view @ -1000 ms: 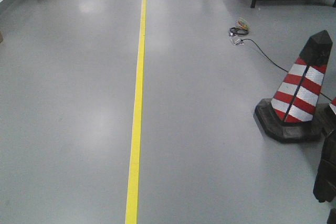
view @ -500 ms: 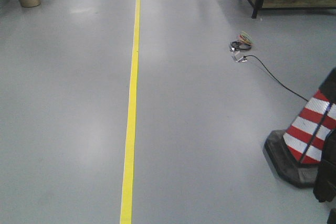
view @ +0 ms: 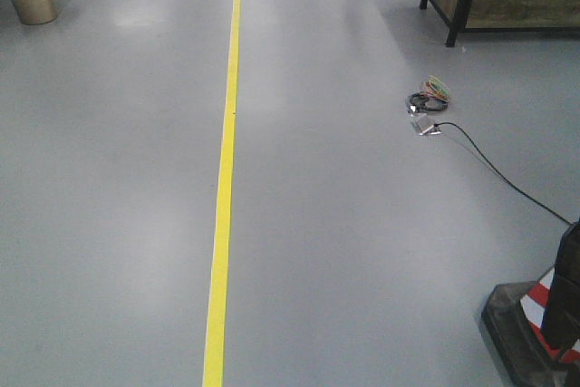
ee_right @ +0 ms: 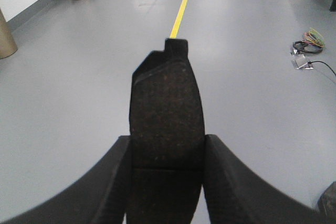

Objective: Move and align brake pads A on conveyor
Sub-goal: 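Drive forward along the yellow floor line holding both pads, then turn and drive up to the dark grey conveyor belt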

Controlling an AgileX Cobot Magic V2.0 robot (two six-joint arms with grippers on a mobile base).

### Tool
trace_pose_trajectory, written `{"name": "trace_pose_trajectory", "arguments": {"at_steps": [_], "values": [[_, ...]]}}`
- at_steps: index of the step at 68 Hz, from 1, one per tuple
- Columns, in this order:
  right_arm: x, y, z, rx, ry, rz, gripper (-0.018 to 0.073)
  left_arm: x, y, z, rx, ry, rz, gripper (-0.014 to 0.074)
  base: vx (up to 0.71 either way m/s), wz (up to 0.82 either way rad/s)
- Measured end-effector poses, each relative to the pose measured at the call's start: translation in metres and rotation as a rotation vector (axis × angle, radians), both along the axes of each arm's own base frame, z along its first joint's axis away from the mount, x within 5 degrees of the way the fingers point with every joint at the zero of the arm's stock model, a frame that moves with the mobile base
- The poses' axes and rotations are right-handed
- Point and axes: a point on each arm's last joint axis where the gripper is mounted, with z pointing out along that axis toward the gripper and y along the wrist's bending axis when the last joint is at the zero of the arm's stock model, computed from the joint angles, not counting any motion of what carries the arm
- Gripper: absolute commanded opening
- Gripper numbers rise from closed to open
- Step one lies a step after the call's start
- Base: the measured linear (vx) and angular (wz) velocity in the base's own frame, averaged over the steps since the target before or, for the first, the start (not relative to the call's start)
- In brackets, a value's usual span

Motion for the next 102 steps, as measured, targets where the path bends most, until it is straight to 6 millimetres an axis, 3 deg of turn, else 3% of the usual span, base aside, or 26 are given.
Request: {"name": "trace_pose_trajectory", "arguments": {"at_steps": [35,102], "values": [[0.0000,0.0000,0.0000,0.000,0.000,0.000,-0.0004,0.0000,0.0001,0.0000,0.001,0.000,0.000,-0.0006,0.32,-0.29],[0.0000,0.0000,0.0000,0.000,0.000,0.000,-0.0004,0.0000,0.0001,0.0000,0.001,0.000,0.000,-0.0006,0.14,-0.82]]}}
